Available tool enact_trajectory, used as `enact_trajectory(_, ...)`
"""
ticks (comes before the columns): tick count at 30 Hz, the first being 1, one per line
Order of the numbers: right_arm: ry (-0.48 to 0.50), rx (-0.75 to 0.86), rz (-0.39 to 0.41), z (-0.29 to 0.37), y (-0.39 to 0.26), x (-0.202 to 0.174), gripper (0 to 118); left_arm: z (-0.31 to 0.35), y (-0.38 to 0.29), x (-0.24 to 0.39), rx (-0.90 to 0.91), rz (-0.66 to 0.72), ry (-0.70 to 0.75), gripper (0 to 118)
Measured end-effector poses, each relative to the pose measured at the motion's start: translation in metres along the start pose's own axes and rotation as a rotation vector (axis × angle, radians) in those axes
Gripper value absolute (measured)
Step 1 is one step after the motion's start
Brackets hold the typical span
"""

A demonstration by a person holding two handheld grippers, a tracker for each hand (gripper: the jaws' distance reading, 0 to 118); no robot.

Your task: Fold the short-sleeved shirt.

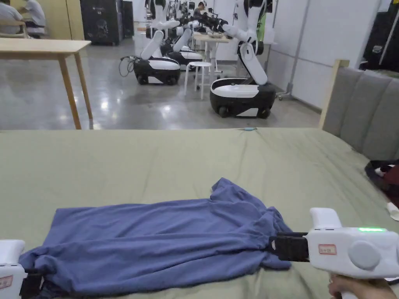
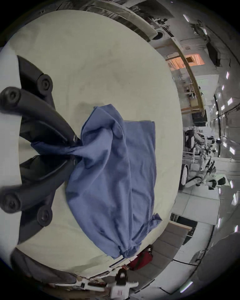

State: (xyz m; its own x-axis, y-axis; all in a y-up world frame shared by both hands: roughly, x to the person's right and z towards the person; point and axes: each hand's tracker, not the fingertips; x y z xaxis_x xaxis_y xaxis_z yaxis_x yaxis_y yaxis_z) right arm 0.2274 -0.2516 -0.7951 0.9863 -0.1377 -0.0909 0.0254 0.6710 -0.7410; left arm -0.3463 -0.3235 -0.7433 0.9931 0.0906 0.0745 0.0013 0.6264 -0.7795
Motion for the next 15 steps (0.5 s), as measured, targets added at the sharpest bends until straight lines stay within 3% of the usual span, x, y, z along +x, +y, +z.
enact_trajectory(5, -0.008, -0.121, -0.094, -0.08, -0.027, 0.036, 111, -0.001, -0.002, 0.007, -0.013, 0.003, 0.013, 7)
enact_trajectory(7, 0.047, -0.133, -0.116, -0.082, -0.025, 0.026, 101, -0.001, -0.004, 0.008, -0.017, 0.013, 0.007, 7)
enact_trajectory(9, 0.118, -0.148, -0.126, -0.092, -0.026, 0.018, 98, -0.003, -0.004, 0.01, -0.02, 0.016, 0.003, 7)
enact_trajectory(10, 0.094, -0.145, -0.11, -0.092, -0.029, 0.013, 88, -0.003, -0.005, 0.011, -0.021, 0.015, 0.005, 7)
enact_trajectory(13, -0.049, -0.144, 0.015, -0.095, -0.03, -0.001, 72, -0.006, -0.006, 0.012, -0.022, 0.023, 0.001, 7)
enact_trajectory(14, -0.072, -0.123, 0.043, -0.089, -0.033, -0.003, 58, -0.007, -0.008, 0.013, -0.022, 0.023, 0.0, 7)
enact_trajectory(15, -0.045, -0.12, 0.021, -0.085, -0.032, 0.0, 44, -0.008, -0.009, 0.015, -0.023, 0.021, -0.002, 7)
